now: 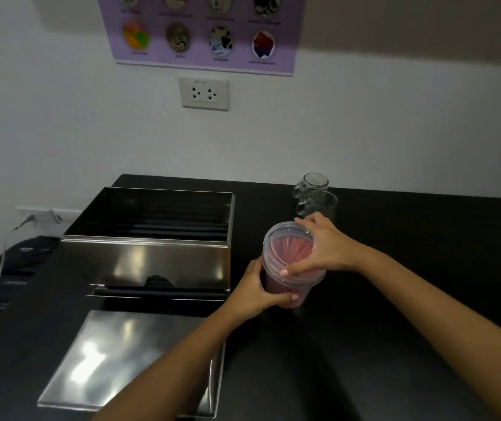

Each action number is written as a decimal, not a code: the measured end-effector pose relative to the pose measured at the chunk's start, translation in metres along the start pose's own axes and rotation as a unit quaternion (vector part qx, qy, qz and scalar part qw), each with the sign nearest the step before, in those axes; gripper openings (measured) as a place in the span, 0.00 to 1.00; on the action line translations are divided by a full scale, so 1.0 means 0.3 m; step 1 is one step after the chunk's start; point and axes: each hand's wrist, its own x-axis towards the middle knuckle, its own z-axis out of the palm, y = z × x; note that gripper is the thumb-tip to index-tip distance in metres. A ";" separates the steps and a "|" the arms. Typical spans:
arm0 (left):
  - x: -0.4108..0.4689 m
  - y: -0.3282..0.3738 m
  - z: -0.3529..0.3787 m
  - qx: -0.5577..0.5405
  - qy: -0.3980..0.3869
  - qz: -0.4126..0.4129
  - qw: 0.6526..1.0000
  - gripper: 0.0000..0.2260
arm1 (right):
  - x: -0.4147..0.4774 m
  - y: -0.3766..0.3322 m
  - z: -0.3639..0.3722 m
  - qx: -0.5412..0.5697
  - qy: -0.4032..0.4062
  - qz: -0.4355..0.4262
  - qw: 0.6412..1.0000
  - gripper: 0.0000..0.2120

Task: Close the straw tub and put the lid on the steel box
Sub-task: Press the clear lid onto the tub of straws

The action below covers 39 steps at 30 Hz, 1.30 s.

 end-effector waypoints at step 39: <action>0.015 0.000 -0.003 -0.052 0.012 -0.006 0.999 0.34 | 0.064 -0.087 -0.047 -0.208 -0.120 0.031 0.970 0.53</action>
